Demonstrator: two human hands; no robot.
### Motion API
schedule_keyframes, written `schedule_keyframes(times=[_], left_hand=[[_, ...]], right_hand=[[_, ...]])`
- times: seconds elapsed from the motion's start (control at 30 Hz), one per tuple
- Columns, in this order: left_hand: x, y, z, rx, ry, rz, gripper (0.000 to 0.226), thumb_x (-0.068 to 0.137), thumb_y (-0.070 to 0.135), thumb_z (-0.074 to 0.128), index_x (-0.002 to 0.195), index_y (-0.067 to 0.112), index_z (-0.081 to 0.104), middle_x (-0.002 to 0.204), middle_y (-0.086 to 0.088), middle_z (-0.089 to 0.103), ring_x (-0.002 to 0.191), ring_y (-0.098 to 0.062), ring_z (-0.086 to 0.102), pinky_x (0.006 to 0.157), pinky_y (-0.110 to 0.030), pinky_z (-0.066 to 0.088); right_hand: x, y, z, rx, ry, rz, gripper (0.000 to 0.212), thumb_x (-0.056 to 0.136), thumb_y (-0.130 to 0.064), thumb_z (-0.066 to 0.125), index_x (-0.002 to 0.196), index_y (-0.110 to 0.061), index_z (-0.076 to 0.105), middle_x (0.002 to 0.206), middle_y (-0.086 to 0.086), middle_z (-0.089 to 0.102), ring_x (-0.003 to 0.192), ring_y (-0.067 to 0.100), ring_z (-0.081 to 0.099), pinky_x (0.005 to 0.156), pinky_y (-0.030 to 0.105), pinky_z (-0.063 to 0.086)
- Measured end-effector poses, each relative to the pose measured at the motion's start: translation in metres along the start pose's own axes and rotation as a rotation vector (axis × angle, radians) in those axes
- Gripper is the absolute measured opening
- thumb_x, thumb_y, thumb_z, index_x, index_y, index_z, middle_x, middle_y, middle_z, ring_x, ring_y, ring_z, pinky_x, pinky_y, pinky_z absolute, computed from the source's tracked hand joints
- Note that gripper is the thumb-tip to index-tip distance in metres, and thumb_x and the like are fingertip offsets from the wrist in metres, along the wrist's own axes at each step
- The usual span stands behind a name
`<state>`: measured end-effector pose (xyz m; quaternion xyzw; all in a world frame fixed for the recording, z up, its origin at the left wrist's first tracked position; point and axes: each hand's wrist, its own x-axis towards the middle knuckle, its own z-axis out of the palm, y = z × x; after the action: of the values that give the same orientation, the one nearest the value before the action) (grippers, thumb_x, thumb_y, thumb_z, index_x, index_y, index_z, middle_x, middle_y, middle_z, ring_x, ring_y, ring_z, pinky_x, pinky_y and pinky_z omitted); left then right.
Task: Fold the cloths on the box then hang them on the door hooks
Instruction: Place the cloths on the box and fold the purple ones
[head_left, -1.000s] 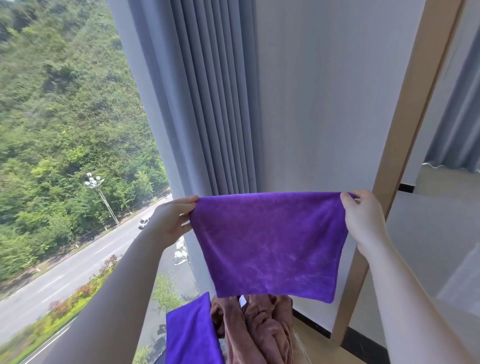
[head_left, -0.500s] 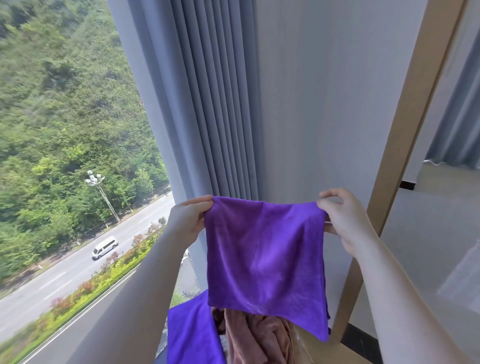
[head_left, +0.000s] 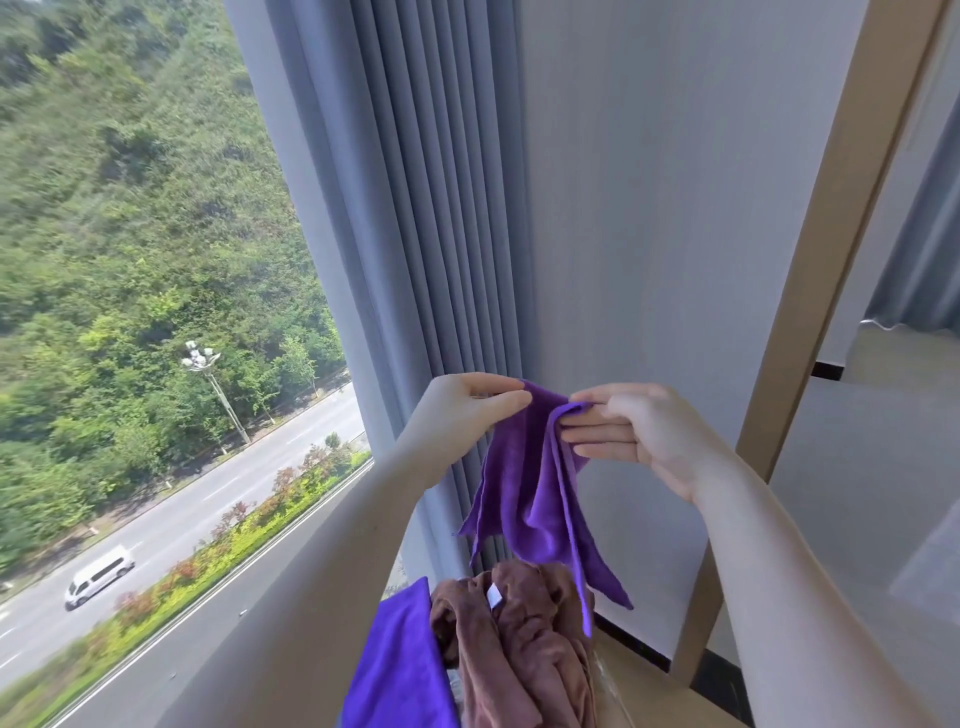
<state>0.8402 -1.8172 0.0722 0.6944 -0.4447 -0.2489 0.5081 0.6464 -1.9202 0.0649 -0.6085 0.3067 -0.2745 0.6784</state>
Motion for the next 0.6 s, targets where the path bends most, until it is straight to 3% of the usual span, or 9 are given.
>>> schedule_keyframes(times=[0.13, 0.3, 0.43, 0.5, 0.6], left_hand=[[-0.004, 0.008, 0.011, 0.103, -0.035, 0.109, 0.016, 0.081, 0.034, 0.083, 0.097, 0.031, 0.08, 0.099, 0.013, 0.077, 0.097, -0.002, 0.072, 0.097, -0.031, 0.056], [-0.004, 0.008, 0.02, 0.354, 0.059, 0.315, 0.016, 0.084, 0.032, 0.081, 0.097, 0.025, 0.082, 0.096, 0.015, 0.07, 0.092, 0.001, 0.064, 0.087, -0.02, 0.051], [-0.004, 0.006, 0.02, 0.362, 0.106, 0.396, 0.007, 0.087, 0.024, 0.078, 0.091, 0.021, 0.083, 0.093, 0.013, 0.071, 0.09, -0.004, 0.065, 0.086, -0.026, 0.052], [-0.005, 0.007, 0.02, 0.382, 0.105, 0.428, 0.007, 0.088, 0.02, 0.076, 0.09, 0.02, 0.083, 0.091, 0.013, 0.071, 0.088, -0.005, 0.066, 0.085, -0.029, 0.053], [-0.007, 0.008, 0.02, 0.389, 0.043, 0.438, 0.007, 0.088, 0.017, 0.076, 0.092, 0.018, 0.083, 0.091, 0.016, 0.071, 0.087, -0.005, 0.068, 0.086, -0.03, 0.056]], right_hand=[[0.0, -0.005, 0.008, -0.057, -0.073, -0.032, 0.043, 0.097, 0.009, 0.038, 0.123, -0.005, 0.068, 0.109, 0.012, 0.078, 0.102, 0.024, 0.076, 0.093, 0.038, 0.059], [0.0, -0.004, 0.015, -0.213, -0.182, -0.079, 0.05, 0.099, 0.01, 0.041, 0.138, -0.014, 0.061, 0.122, 0.0, 0.075, 0.114, 0.011, 0.07, 0.103, 0.031, 0.055], [-0.005, -0.007, 0.016, -0.257, -0.238, -0.105, 0.057, 0.097, 0.015, 0.041, 0.128, -0.028, 0.063, 0.12, -0.006, 0.075, 0.113, 0.004, 0.069, 0.104, 0.024, 0.052], [-0.008, -0.011, 0.014, -0.328, -0.213, -0.117, 0.049, 0.097, 0.01, 0.052, 0.126, -0.026, 0.066, 0.114, -0.006, 0.077, 0.107, 0.004, 0.071, 0.101, 0.021, 0.052], [-0.008, -0.017, 0.009, -0.631, -0.066, -0.141, 0.03, 0.092, -0.01, 0.068, 0.112, -0.033, 0.069, 0.105, -0.005, 0.068, 0.091, 0.01, 0.066, 0.08, 0.023, 0.051]])
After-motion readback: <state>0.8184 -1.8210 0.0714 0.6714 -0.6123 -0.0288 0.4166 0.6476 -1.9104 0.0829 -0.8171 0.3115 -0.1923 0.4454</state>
